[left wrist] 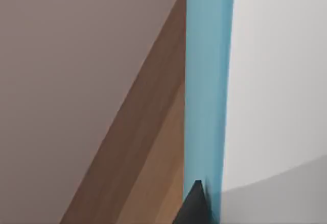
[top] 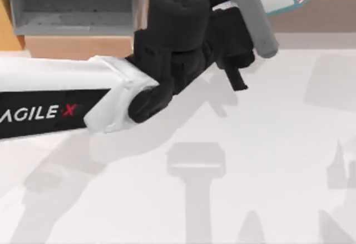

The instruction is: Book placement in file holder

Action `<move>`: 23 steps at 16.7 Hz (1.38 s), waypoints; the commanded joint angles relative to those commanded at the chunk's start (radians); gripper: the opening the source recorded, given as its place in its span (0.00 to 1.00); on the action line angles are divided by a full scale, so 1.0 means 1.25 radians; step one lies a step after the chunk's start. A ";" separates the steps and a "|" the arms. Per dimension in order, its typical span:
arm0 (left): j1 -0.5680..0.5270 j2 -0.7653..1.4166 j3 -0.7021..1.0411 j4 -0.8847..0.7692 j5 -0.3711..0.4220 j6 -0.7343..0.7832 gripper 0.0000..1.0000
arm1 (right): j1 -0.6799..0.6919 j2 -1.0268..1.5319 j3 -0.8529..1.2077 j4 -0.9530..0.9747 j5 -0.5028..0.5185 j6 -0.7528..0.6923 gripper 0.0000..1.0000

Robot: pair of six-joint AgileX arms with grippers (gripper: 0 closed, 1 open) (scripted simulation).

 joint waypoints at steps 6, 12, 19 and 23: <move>0.149 -0.179 -0.343 0.094 0.013 0.240 0.00 | 0.000 0.000 0.000 0.000 0.000 0.000 1.00; 0.340 -0.181 -0.419 0.178 -0.036 0.429 0.00 | 0.000 0.000 0.000 0.000 0.000 0.000 1.00; 0.423 -0.030 -0.313 0.216 -0.054 0.517 0.00 | 0.000 0.000 0.000 0.000 0.000 0.000 1.00; 0.424 -0.023 -0.307 0.217 -0.054 0.519 0.00 | 0.000 0.000 0.000 0.000 0.000 0.000 1.00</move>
